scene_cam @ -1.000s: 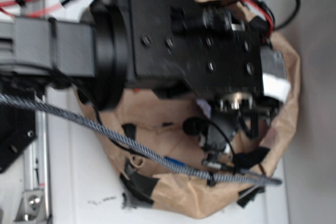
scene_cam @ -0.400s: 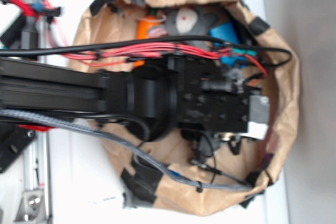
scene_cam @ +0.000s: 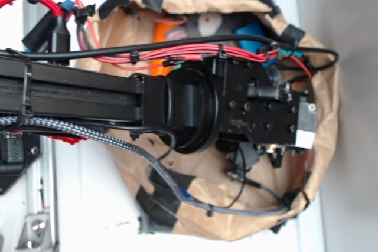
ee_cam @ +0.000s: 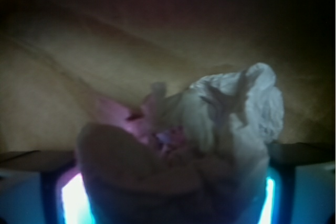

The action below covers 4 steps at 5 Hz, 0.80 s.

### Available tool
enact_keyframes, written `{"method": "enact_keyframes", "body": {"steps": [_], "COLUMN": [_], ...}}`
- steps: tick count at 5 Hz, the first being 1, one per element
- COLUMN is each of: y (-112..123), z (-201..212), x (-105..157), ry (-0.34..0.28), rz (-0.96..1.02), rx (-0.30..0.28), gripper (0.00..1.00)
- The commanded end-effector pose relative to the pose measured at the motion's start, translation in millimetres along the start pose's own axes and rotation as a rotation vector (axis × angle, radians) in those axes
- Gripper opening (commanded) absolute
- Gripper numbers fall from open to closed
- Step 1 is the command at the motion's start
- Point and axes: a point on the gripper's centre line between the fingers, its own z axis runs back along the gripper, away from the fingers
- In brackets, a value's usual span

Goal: Grab the white paper.

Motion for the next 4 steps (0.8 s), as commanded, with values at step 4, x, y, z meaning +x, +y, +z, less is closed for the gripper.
{"method": "enact_keyframes", "body": {"steps": [4], "y": [20.8], "z": [192.8], "x": [-49.5], "ry": [-0.005], "rz": [0.508], "rx": [-0.055], "gripper": [0.00]}}
